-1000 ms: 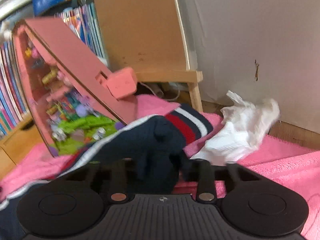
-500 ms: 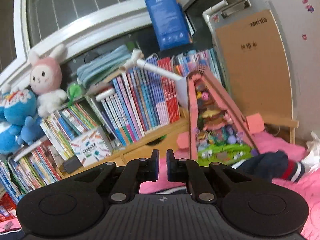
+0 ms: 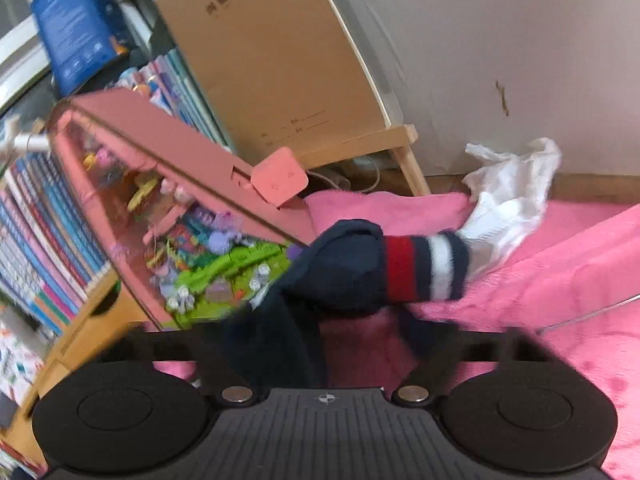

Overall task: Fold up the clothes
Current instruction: 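Grasp the navy sleeve cuff with the right tool and lift it, then fold the held navy sleeve across the white body with the right tool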

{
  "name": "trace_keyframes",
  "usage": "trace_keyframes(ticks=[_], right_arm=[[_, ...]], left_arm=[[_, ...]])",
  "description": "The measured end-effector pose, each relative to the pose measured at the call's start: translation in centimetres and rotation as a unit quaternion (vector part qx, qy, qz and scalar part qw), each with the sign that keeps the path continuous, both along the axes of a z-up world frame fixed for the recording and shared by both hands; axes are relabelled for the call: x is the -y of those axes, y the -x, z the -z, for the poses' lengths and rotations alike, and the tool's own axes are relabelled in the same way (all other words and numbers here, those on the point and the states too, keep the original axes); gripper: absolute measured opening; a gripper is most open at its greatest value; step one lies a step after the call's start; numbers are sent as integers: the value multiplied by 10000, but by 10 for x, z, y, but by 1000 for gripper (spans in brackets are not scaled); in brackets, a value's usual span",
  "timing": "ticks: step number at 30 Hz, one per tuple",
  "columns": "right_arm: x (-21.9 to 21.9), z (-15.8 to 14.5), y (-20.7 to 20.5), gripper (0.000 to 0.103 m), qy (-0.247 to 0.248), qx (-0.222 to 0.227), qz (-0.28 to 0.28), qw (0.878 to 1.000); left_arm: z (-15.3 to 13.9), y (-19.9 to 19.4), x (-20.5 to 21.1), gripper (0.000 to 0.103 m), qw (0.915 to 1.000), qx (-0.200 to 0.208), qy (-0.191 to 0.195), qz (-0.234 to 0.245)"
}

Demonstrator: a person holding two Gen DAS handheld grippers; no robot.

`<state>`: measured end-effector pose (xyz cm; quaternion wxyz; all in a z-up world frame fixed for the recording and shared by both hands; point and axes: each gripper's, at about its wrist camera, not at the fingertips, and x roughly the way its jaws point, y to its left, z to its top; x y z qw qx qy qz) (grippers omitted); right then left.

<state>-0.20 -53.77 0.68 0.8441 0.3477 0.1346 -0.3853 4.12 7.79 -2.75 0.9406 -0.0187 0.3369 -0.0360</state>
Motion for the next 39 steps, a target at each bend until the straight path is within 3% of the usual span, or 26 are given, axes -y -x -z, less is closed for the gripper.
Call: trace_keyframes(ticks=[2,4,7,10,11,13,14,16,18,20,23,27,29,32,35,36,37,38,39], right_arm=[[-4,-7,-5,9,78,98,-73,9999],[-47,-36,-14,9,633,290,-496,9963],[-138,-73,-39,8,1512,543,-1646,9732],[-243,-99,-72,8,2250,728,-3089,9212],[-279,-97,-86,9,2435,629,-3633,8971],[-350,-78,-116,16,2643,145,-4807,8360],[-378,-64,-127,27,2624,-172,-5335,8039],[-421,-36,-134,52,2561,-653,-5959,7583],[-442,-19,-125,76,2667,-798,-6147,7380],[-441,-13,-109,81,2783,-799,-6248,7251],[-418,-17,-81,90,2771,-686,-6152,7349],[-371,-20,-56,93,2932,-788,-5509,7774],[-353,-18,-48,93,3136,-957,-5151,7919],[-335,-9,-36,93,3560,-1330,-4708,7962],[-327,5,-27,93,4012,-1743,-4435,7823],[-324,9,-24,93,4069,-1834,-4423,7779],[-321,12,-22,93,4080,-1904,-4419,7759],[-317,14,-21,93,4063,-1963,-4420,7752],[-313,16,-21,93,4042,-2028,-4409,7752]], left_arm=[[0,0,1,103,10000,-2,-7,-1],[0,0,1,103,10000,-4,-13,-2],[0,0,2,103,10000,-6,-23,-4],[0,0,2,103,10000,-9,-21,-2],[0,0,2,103,10000,-9,-21,-1],[0,0,0,103,10000,-4,14,1],[0,0,-1,103,10000,4,51,1],[0,1,-4,103,9999,27,156,2],[-1,2,-9,103,9994,70,327,1],[-3,4,-16,103,9982,139,583,-23],[-13,2,-27,102,9935,201,1119,-25],[-37,-23,-31,103,9850,307,1696,-42],[-47,-49,-27,103,9830,373,1787,-189],[-37,-92,-16,103,9866,92,1494,-641],[-24,-128,-6,103,9858,-214,1379,-934],[-22,-132,-1,102,9873,-148,1245,-972],[-21,-134,5,86,9891,-49,1069,-1009],[-19,-136,10,36,9905,51,892,-1047],[-20,-138,13,15,9918,80,763,-1025]])
